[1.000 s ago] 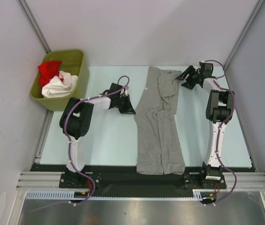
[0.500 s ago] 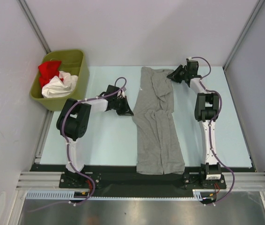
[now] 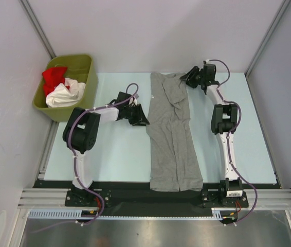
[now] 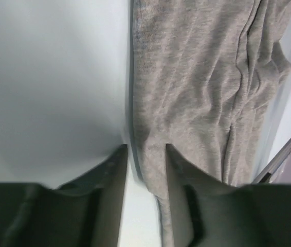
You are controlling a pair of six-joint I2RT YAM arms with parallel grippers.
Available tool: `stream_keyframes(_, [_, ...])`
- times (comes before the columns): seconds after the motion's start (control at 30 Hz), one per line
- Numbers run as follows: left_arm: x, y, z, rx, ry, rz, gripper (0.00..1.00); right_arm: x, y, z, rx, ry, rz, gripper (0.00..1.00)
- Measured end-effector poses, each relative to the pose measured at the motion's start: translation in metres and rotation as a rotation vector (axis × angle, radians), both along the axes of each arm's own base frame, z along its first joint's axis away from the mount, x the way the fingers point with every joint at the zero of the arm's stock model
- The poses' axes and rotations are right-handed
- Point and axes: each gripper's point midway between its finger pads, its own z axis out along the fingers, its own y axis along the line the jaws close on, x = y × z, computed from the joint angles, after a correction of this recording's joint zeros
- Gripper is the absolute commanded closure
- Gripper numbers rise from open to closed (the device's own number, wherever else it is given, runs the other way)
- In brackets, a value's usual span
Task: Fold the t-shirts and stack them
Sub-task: Fold the tshirt
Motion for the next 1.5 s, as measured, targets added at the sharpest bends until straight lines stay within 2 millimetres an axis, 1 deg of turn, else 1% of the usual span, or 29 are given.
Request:
stream_keyframes(0.03, [0.000,0.000,0.003,-0.004,-0.006,-0.002,0.52,0.000,-0.002,0.005,-0.004,-0.005,0.003,0.43])
stream_keyframes(0.07, [0.000,0.001,0.007,0.001,-0.013,0.002,0.49,-0.002,-0.007,0.007,-0.012,0.011,-0.005,0.35])
stream_keyframes(0.13, [-0.006,0.007,0.013,0.018,-0.023,0.009,0.47,-0.008,-0.018,0.012,-0.032,0.037,-0.014,0.29])
stream_keyframes(0.17, [-0.012,0.011,0.015,0.026,-0.021,0.011,0.45,-0.013,-0.027,0.014,-0.050,0.063,-0.024,0.24])
stream_keyframes(0.23, [-0.031,0.019,0.021,0.036,-0.012,0.008,0.44,-0.028,-0.050,0.017,-0.087,0.126,-0.053,0.17])
stream_keyframes(0.27, [-0.042,0.023,0.025,0.042,-0.006,0.003,0.44,-0.038,-0.063,0.017,-0.111,0.167,-0.072,0.11])
stream_keyframes(0.33, [-0.064,0.028,0.033,0.043,-0.006,-0.015,0.44,-0.060,-0.092,0.026,-0.161,0.229,-0.110,0.09])
stream_keyframes(0.37, [-0.076,0.030,0.037,0.044,-0.006,-0.028,0.44,-0.072,-0.104,0.031,-0.186,0.256,-0.127,0.01])
stream_keyframes(0.4, [-0.089,0.029,0.041,0.040,-0.009,-0.044,0.44,-0.086,-0.116,0.038,-0.209,0.280,-0.142,0.00])
stream_keyframes(0.47, [-0.118,0.024,0.047,0.034,-0.018,-0.096,0.46,-0.122,-0.136,0.055,-0.248,0.329,-0.169,0.00])
stream_keyframes(0.53, [-0.152,0.010,0.049,0.028,-0.021,-0.183,0.46,-0.157,-0.145,0.070,-0.283,0.362,-0.179,0.00])
stream_keyframes(0.6, [-0.183,-0.004,0.047,0.031,-0.018,-0.275,0.46,-0.200,-0.139,0.087,-0.307,0.377,-0.165,0.00])
stream_keyframes(0.67, [-0.215,-0.015,0.040,0.042,-0.007,-0.366,0.46,-0.246,-0.124,0.097,-0.311,0.391,-0.131,0.00])
stream_keyframes(0.73, [-0.240,-0.020,0.031,0.063,0.002,-0.432,0.46,-0.296,-0.104,0.095,-0.296,0.433,-0.080,0.00])
stream_keyframes(0.77, [-0.248,-0.020,0.028,0.071,0.008,-0.448,0.46,-0.324,-0.093,0.089,-0.282,0.457,-0.050,0.00])
stream_keyframes(0.8, [-0.256,-0.019,0.023,0.079,0.016,-0.461,0.46,-0.345,-0.085,0.085,-0.274,0.473,-0.027,0.00])
stream_keyframes(0.87, [-0.266,-0.012,0.015,0.092,0.030,-0.458,0.45,-0.401,-0.068,0.067,-0.253,0.555,0.023,0.00])
stream_keyframes(0.9, [-0.269,-0.008,0.011,0.099,0.036,-0.450,0.45,-0.426,-0.062,0.061,-0.241,0.579,0.037,0.01])
stream_keyframes(0.93, [-0.272,-0.006,0.008,0.101,0.038,-0.444,0.45,-0.447,-0.058,0.056,-0.230,0.602,0.043,0.02])
stream_keyframes(0.97, [-0.275,-0.003,0.006,0.102,0.043,-0.436,0.45,-0.469,-0.055,0.053,-0.221,0.621,0.043,0.08])
stream_keyframes(1.0, [-0.278,-0.002,0.004,0.099,0.050,-0.431,0.45,-0.489,-0.053,0.052,-0.211,0.631,0.039,0.12])
stream_keyframes(1.03, [-0.280,-0.003,0.005,0.092,0.052,-0.427,0.45,-0.503,-0.052,0.052,-0.203,0.621,0.031,0.21])
stream_keyframes(1.07, [-0.281,-0.005,0.005,0.084,0.048,-0.426,0.45,-0.514,-0.051,0.052,-0.195,0.607,0.023,0.27])
stream_keyframes(1.1, [-0.282,-0.007,0.005,0.077,0.045,-0.422,0.45,-0.523,-0.049,0.051,-0.182,0.594,0.015,0.29])
stream_keyframes(1.17, [-0.283,-0.011,0.005,0.061,0.044,-0.408,0.45,-0.535,-0.046,0.045,-0.161,0.575,0.001,0.30])
stream_keyframes(1.23, [-0.281,-0.013,0.005,0.052,0.041,-0.387,0.45,-0.548,-0.045,0.033,-0.151,0.588,-0.004,0.36])
stream_keyframes(1.3, [-0.278,-0.016,0.006,0.042,0.038,-0.360,0.45,-0.557,-0.042,0.022,-0.148,0.623,0.003,0.37])
stream_keyframes(1.37, [-0.276,-0.020,0.006,0.032,0.036,-0.330,0.45,-0.565,-0.038,0.015,-0.156,0.649,0.028,0.36])
stream_keyframes(1.5, [-0.278,-0.027,0.006,0.021,0.049,-0.294,0.45,-0.571,-0.033,0.013,-0.169,0.650,0.057,0.34])
